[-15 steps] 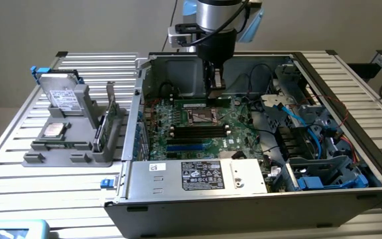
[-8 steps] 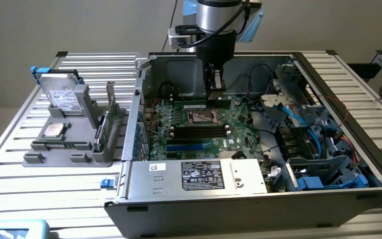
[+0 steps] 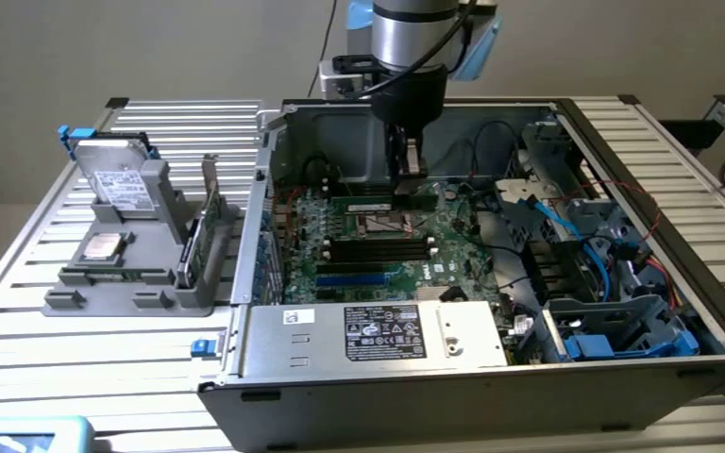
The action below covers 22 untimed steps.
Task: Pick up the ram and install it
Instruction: 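Insert the ram into the slot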
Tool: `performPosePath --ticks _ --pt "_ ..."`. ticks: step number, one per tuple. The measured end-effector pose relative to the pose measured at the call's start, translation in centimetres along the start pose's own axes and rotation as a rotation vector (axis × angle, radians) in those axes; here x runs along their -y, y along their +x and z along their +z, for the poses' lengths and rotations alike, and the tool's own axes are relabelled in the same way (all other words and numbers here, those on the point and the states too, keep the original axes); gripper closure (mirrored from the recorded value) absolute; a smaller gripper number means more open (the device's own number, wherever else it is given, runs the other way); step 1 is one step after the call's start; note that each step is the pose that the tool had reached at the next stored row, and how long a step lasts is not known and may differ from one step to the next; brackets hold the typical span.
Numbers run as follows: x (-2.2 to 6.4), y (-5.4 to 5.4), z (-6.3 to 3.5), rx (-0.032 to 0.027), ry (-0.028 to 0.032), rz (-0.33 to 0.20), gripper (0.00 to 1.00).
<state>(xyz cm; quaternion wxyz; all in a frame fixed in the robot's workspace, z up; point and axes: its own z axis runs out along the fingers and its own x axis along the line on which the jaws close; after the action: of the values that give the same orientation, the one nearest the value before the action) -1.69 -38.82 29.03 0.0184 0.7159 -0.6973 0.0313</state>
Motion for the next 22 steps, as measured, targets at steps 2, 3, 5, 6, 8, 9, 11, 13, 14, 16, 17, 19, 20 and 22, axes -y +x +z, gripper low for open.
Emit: performPosePath --ticks 2,3,5,6,8,9,11,13,14,16,17,19,20,22 --pt "-0.01 0.1 0.14 -0.0002 0.0 0.0 0.86" --pt "-0.01 0.1 0.22 0.0 0.0 0.0 0.86" --pt "-0.02 0.3 0.32 -0.0001 0.0 0.0 0.86" --pt "-0.02 0.3 0.38 0.0 0.0 0.0 0.86" --pt "-0.03 0.4 0.57 0.0001 0.0001 0.0 0.86" --pt "-0.03 0.4 0.68 0.0 0.0 0.0 0.86" --pt "-0.04 0.4 0.9 -0.0001 0.0 0.0 0.86" --pt "-0.04 0.4 1.14 0.0 0.0 0.0 0.86" --pt "-0.05 0.4 1.27 0.0 0.0 0.0 0.86" --pt "-0.05 0.4 1.57 0.0 0.0 0.0 0.86" --pt "-0.05 0.4 1.7 0.0 0.0 0.0 0.86" --pt "-0.06 0.4 1.86 0.0001 0.0001 0.0 0.86" --pt "-0.07 0.4 1.9 0.0 0.0 -0.001 0.86" --pt "-0.12 0.4 1.9 -0.0003 -0.0002 -0.001 0.86"
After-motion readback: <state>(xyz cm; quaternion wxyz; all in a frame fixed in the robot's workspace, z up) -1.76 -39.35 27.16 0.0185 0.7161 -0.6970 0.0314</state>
